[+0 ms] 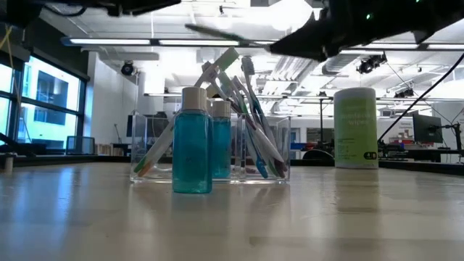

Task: Pick & Place toothbrushing station
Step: Put the green toothbrush into the transparent organizer

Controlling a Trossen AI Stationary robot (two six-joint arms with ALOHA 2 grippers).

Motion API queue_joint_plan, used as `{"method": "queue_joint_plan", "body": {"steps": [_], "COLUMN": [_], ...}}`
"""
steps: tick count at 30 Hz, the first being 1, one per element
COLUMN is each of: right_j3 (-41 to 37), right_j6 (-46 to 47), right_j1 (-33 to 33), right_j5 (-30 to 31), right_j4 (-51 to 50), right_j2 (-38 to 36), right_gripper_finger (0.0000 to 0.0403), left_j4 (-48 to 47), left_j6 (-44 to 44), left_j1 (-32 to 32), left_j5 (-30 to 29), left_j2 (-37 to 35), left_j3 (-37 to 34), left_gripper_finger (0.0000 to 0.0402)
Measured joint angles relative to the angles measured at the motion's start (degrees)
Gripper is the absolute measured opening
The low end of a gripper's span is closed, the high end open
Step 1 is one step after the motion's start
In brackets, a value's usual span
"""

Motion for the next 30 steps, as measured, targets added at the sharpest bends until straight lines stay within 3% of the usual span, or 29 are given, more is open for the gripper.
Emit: {"method": "queue_joint_plan", "body": {"steps": [6, 13, 20, 30], "right_j3": [0.0, 0.0, 0.0, 0.0], "right_j6": [2.05, 4.59, 6.69, 6.33], "right_j1": [3.07, 4.81, 6.18, 8.43], "right_j5": [-0.03, -0.04, 0.0, -0.06], "right_j4": [-0.03, -1.45, -3.31, -2.14], "right_j2": [-2.82, -2.88, -2.88, -2.88], "right_gripper_finger": [0.0012, 0.0012, 0.0012, 0.0012], "left_j4": [0.64, 1.6, 1.62, 1.5], "left_j6": [19.24, 37.42, 45.04, 49.26], "left_j1": [-2.59, -2.41, -1.55, 0.24], "left_j5": [-13.57, -17.35, -18.87, -20.79], "left_j2": [11.73, 23.97, 30.41, 31.21], "left_j3": [13.56, 27.11, 33.87, 34.44], "left_gripper_finger": [0.0203, 0.0203, 0.0203, 0.0203]}}
